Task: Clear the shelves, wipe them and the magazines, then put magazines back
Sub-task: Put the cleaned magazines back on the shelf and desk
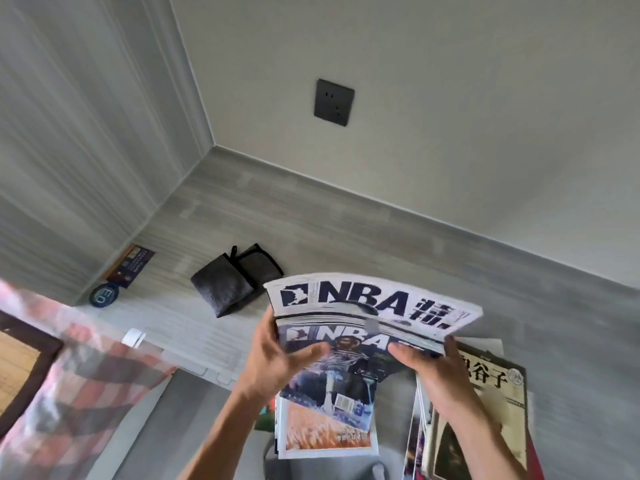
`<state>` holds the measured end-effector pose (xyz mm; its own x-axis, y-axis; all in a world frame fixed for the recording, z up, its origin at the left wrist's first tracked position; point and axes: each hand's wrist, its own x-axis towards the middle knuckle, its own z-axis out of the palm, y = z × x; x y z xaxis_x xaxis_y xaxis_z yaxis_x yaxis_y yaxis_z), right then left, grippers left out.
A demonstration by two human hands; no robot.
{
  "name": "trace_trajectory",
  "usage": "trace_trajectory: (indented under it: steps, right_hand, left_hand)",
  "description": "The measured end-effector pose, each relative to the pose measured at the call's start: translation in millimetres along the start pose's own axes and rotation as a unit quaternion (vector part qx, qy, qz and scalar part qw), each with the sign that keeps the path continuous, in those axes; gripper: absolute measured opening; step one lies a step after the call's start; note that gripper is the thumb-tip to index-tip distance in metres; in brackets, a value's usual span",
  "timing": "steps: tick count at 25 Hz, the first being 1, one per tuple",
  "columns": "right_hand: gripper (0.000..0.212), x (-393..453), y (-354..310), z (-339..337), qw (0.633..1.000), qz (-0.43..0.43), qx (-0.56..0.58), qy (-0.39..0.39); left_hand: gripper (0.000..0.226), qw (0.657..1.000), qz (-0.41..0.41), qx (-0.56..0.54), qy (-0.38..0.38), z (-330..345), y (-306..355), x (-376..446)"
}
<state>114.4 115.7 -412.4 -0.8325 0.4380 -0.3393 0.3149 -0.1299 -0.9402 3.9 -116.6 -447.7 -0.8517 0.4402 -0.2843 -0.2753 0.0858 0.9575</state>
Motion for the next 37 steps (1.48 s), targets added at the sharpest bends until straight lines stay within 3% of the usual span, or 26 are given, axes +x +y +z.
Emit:
trace_trajectory:
  steps: [3, 5, 7, 10, 14, 17, 19, 21, 27, 29, 31, 33, 34, 37]
  right_hand:
    - [0.025, -7, 6, 2, 0.998, 0.032, -0.051, -0.017]
    - [0.05, -11, 25, 8, 0.984, 0.116, -0.128, -0.031]
    - [0.048, -23, 31, 15, 0.977, 0.145, -0.152, -0.024]
    - [0.063, -26, 19, 18, 0.994, 0.084, -0.07, 0.017]
    - [0.028, -32, -40, 11, 0.997, -0.036, -0.061, 0.043]
    - [0.037, -47, -121, 12, 0.985, -0.157, -0.023, 0.067]
    - [0.036, -63, -178, 9, 0.968, -0.229, 0.048, 0.086]
    - [0.057, -76, -232, 5, 0.952, -0.278, 0.109, 0.071]
    - [0.04, -79, -404, -18, 0.902, -0.408, 0.139, 0.033]
    - [0.049, -73, -458, -19, 0.872, -0.471, 0.087, 0.102]
    - [0.053, -61, -493, -22, 0.811, -0.525, -0.069, 0.249]
    - [0.043, -48, -503, -17, 0.755, -0.534, -0.237, 0.299]
    - [0.04, -41, -500, -12, 0.767, -0.52, -0.266, 0.265]
    - [0.055, -14, -478, 6, 0.874, -0.439, -0.192, 0.083]
  left_hand:
    - [0.067, 0.998, 0.008, 0.059, -0.013, 2, -2, 6]
    - [0.044, 0.997, 0.002, 0.08, -0.005, 7, 2, 4]
    - [0.027, 0.996, 0.008, 0.089, 0.013, 14, 13, -3]
    - [0.033, 0.997, 0.019, 0.074, 0.033, 15, 38, -19]
    - [0.036, 0.989, 0.115, 0.059, 0.072, 17, 105, -34]
    - [0.045, 0.983, 0.157, 0.009, 0.097, 13, 166, -50]
    - [0.069, 0.982, 0.175, 0.01, 0.065, 17, 204, -63]
    - [0.065, 0.975, 0.219, 0.03, 0.026, 34, 246, -82]
    - [0.051, 0.907, 0.405, -0.054, 0.102, 78, 395, -103]
    - [0.047, 0.873, 0.472, -0.047, 0.113, 90, 441, -103]
    - [0.042, 0.849, 0.505, -0.009, 0.156, 104, 476, -95]
    - [0.038, 0.829, 0.514, 0.023, 0.218, 117, 499, -78]
    - [0.037, 0.825, 0.507, 0.034, 0.248, 123, 505, -68]
    - [0.032, 0.825, 0.477, 0.068, 0.297, 143, 508, -36]
